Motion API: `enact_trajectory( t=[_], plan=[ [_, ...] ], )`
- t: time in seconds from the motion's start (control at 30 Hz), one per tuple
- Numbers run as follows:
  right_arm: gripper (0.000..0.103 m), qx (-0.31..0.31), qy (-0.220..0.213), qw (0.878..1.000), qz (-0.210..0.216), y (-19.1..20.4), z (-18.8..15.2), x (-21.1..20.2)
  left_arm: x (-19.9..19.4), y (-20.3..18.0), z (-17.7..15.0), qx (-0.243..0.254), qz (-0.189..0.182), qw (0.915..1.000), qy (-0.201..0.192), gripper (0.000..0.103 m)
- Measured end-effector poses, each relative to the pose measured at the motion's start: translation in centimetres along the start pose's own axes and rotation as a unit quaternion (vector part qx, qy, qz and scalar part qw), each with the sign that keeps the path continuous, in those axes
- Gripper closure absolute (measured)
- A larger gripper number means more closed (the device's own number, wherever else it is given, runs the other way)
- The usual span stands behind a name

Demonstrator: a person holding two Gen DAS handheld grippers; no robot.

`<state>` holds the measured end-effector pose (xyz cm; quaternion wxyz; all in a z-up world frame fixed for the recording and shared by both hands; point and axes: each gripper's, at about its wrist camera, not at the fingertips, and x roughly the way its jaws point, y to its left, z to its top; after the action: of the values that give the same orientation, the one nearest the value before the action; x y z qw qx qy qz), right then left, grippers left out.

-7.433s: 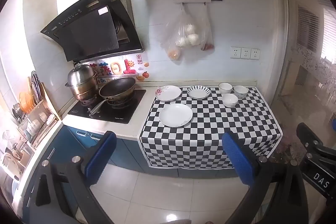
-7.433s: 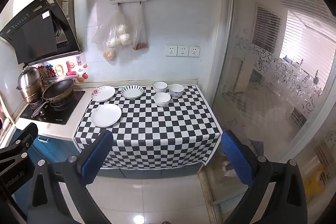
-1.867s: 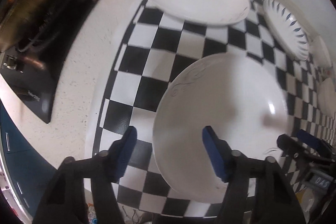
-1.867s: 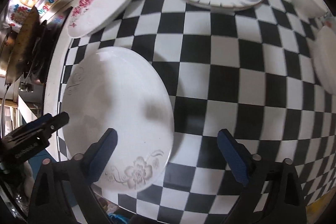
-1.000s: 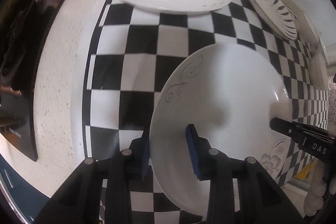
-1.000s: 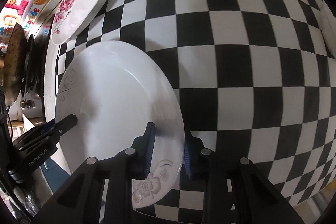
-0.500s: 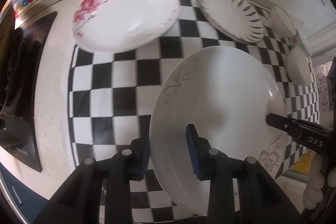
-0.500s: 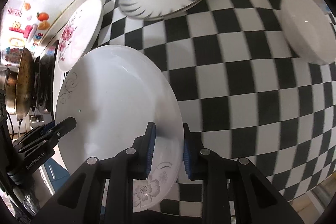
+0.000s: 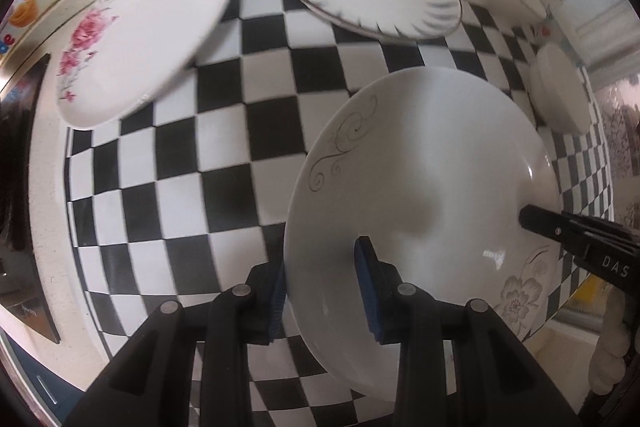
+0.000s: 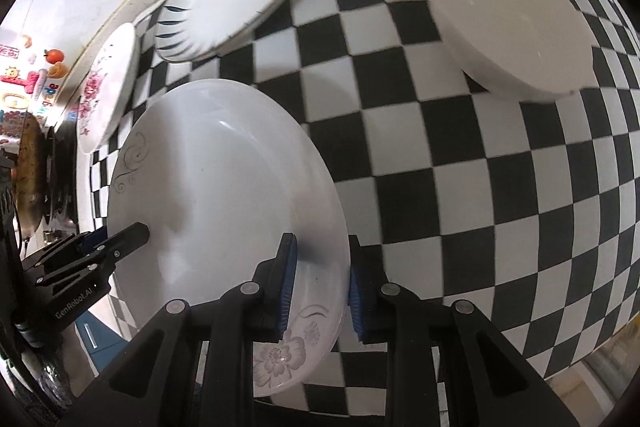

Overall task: Organize plates and bowls
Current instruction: 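Carry the large white plate with both tools and lower it onto the cloth, then move both tools to the pink-flower plate and grip its rim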

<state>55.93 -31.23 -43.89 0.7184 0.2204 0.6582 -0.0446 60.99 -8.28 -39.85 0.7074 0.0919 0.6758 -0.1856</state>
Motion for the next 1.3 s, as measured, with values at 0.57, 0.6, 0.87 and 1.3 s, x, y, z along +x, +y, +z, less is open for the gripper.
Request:
enact_trajectory(
  t=[0.57,0.6,0.87,1.3],
  plan=[
    [0.078,0.001,0.023,1.000,0.003,-3.0,-1.9,1.7,3.7,-1.9,-0.8,0.016,0.025,0.9990,0.034,0.073],
    [0.078,0.001,0.023,1.000,0.004,-3.0,-1.9,1.8,3.7,-1.9,-0.8,0.014,0.025,0.9990,0.033,0.073],
    [0.078,0.005,0.040,0.999,0.033,-3.2,-1.3,1.9,3.2,-1.9,-1.7,0.001,0.028,0.9992,0.028,0.073],
    [0.057,-0.050,-0.012,0.996,0.076,-1.1,1.9,-6.0,-6.4,3.6,-2.0,-0.115,0.039,0.9883,-0.093,0.064]
  ],
)
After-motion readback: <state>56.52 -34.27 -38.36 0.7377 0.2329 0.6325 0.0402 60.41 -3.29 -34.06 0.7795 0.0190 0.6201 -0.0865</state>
